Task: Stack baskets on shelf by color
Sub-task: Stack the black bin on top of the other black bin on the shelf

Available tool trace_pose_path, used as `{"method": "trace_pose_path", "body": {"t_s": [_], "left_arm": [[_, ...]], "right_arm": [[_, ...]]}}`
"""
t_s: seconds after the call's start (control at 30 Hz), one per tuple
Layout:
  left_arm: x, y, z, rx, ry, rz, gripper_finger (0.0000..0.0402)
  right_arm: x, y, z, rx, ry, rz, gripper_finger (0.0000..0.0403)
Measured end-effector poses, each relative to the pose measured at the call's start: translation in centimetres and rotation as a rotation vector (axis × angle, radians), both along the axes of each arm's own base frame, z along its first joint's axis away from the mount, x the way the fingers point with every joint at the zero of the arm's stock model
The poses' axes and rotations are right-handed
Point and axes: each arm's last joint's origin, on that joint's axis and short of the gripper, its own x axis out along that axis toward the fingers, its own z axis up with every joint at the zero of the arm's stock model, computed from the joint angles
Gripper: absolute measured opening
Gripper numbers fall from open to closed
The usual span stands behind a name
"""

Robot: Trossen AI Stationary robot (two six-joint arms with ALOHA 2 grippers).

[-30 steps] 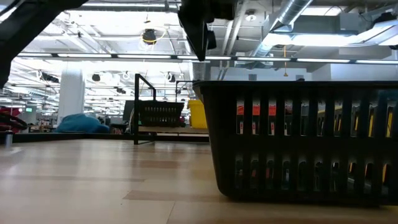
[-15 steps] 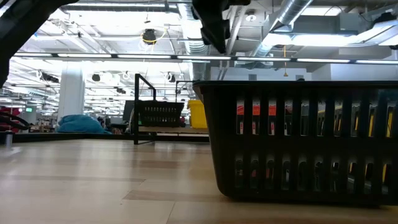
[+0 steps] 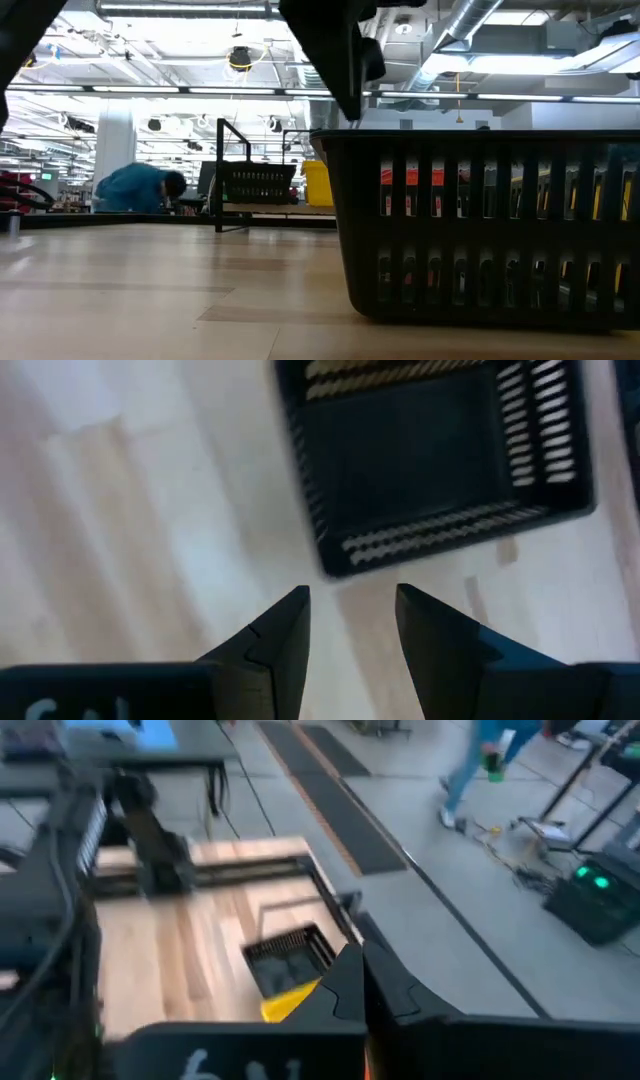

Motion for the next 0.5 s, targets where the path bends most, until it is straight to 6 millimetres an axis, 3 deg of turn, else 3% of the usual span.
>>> {"method": "trace_pose_path", "body": {"t_s": [0.17,0.27,0.5], "left_arm": [[0.1,-3.1,-1.5,-0.012,-0.077,-0.062,0.0135],[0.0,-4.3,-1.4,0.0,-0.115,-0.083,0.0135],[0.1,-4.2,-1.3,0.134,-0.157,-0.03,0.0135]], "right_arm": [[-0.3,1.0,0.5,0.052,-0.072,0.04,0.0003],[-0.5,1.7,0.5,0.094,-0.091,0.06,0.0003],[-0.1,3.5,0.2,0.095,-0.072,0.14,0.0004]]}}
